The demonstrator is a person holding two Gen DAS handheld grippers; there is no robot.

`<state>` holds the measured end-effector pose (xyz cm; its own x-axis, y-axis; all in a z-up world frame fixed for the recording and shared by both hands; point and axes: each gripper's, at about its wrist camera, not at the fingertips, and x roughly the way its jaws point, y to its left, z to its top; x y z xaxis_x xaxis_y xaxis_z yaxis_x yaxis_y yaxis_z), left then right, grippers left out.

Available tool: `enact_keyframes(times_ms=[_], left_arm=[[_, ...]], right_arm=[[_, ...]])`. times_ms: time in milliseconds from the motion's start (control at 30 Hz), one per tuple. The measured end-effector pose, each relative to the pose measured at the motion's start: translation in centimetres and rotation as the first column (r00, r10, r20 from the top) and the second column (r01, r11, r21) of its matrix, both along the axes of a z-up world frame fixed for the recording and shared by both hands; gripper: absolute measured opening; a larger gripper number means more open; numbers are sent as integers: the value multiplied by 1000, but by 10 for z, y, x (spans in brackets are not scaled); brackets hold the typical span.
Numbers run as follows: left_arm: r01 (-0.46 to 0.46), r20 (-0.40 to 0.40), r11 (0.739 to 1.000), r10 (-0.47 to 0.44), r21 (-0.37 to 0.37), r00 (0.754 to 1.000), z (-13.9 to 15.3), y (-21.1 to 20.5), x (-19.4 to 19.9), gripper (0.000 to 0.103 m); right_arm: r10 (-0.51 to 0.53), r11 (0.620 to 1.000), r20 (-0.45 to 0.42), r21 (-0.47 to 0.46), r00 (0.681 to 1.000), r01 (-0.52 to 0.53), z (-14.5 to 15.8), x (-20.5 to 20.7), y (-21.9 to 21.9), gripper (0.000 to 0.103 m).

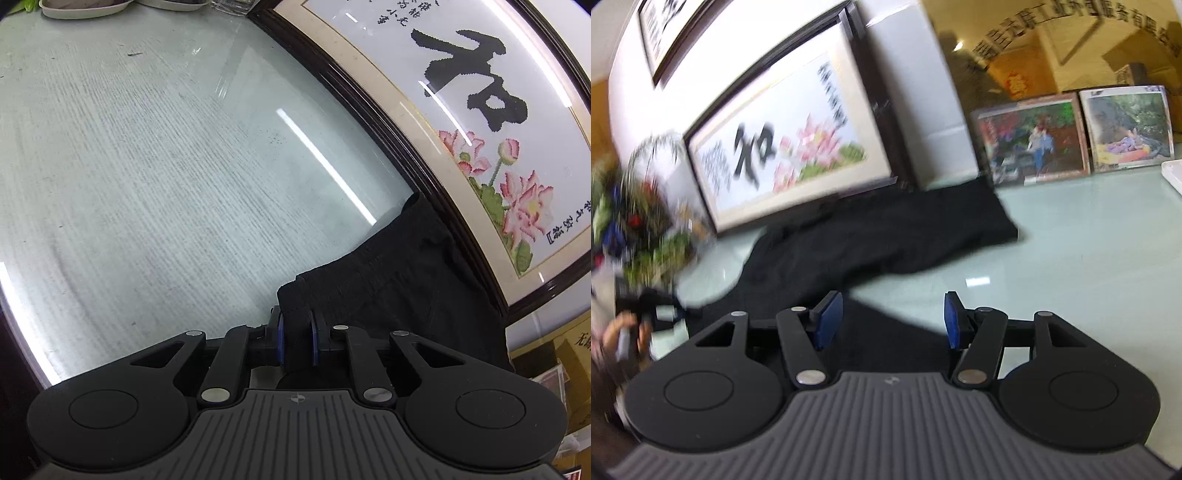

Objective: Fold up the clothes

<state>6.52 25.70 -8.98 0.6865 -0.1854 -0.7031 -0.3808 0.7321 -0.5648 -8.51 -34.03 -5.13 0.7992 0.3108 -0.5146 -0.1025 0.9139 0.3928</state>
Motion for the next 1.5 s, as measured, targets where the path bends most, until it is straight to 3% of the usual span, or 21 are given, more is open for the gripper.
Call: enact_keyframes(times_ms=[233, 400, 500, 767, 1067, 1100, 1167, 1200, 1300, 1500], left_arm=[[28, 17, 999, -29, 43, 999, 10, 3, -26, 12], [21, 16, 998, -22, 51, 1000, 11, 10, -44, 12], [11, 17, 998, -12, 59, 1000, 10, 11, -55, 12], [31, -12, 996, -30, 88, 999, 4, 11, -70, 12], [38, 4, 994, -39, 106, 999, 2, 7, -72, 12], [39, 6, 994, -40, 105, 999, 3, 7, -72, 12], [40, 10, 994, -41, 102, 999, 4, 8, -74, 13], [40, 11, 994, -42, 102, 999, 4, 8, -75, 13], [37, 12, 995, -39, 96, 999, 5, 8, -76, 13], [30, 17, 996, -32, 81, 999, 6, 9, -77, 13]], right_arm=[[-71, 993, -90, 83, 993, 79, -16, -67, 2, 59], [-176, 959, -141, 199, 974, 202, -42, -108, -9, 59], [-188, 949, -165, 222, 968, 222, -61, -125, -7, 59], [-182, 917, -143, 332, 973, 220, -120, -145, 6, 59], [-262, 817, -99, 507, 960, 275, -160, -136, 14, 58], [-267, 815, -95, 509, 959, 278, -162, -135, 13, 54], [-279, 809, -93, 513, 956, 286, -163, -134, 12, 32], [-277, 804, -96, 522, 956, 286, -163, -133, 10, 13], [-257, 812, -100, 517, 961, 271, -161, -131, 9, 5], [-265, 821, -90, 501, 960, 274, -144, -140, 7, 4]])
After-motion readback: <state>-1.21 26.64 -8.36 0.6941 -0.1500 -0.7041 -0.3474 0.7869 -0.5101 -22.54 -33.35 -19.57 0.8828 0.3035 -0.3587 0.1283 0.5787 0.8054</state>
